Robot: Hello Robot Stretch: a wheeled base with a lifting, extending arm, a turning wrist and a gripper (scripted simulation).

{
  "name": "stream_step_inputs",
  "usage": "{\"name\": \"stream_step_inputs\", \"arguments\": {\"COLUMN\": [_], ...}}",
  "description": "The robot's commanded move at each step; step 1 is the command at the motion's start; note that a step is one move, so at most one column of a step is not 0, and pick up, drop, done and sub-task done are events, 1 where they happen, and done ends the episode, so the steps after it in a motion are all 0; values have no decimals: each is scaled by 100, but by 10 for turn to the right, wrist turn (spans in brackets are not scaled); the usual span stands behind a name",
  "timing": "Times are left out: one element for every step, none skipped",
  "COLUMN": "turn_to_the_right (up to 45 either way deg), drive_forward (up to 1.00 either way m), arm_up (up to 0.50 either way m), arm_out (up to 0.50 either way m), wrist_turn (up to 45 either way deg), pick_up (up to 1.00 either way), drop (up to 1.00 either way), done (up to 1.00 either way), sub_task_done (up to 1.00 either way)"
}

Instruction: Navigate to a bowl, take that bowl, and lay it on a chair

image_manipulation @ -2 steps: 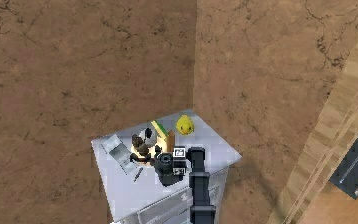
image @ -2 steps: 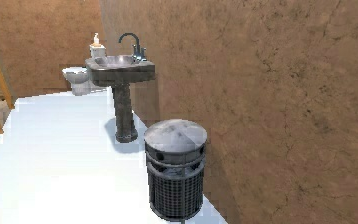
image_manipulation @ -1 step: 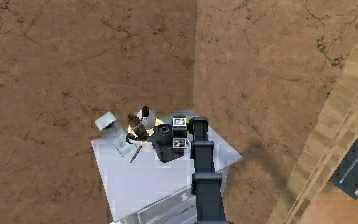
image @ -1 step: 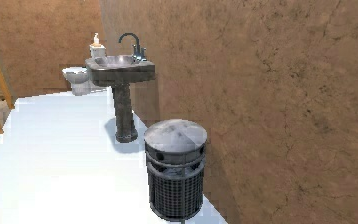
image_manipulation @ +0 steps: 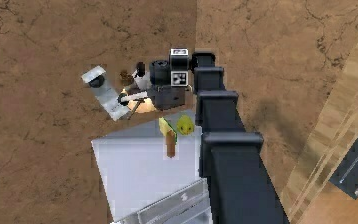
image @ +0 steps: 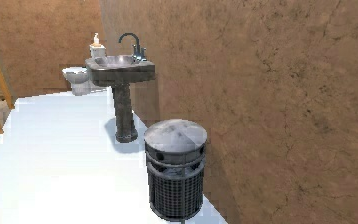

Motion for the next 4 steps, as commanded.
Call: {"name": "stream_step_inputs", "arguments": {"turn_to_the_right": [0,0,0,0], "drive_forward": [0,0,0,0], "arm_up": [0,0,0,0], "arm_out": [0,0,0,-26], "wrist_turn": [-450,-450,-120,0], "pick_up": [0,0,0,0], "drop": [0,0,0,0], "done": [0,0,0,0], "sub_task_done": [0,0,0,0]}}
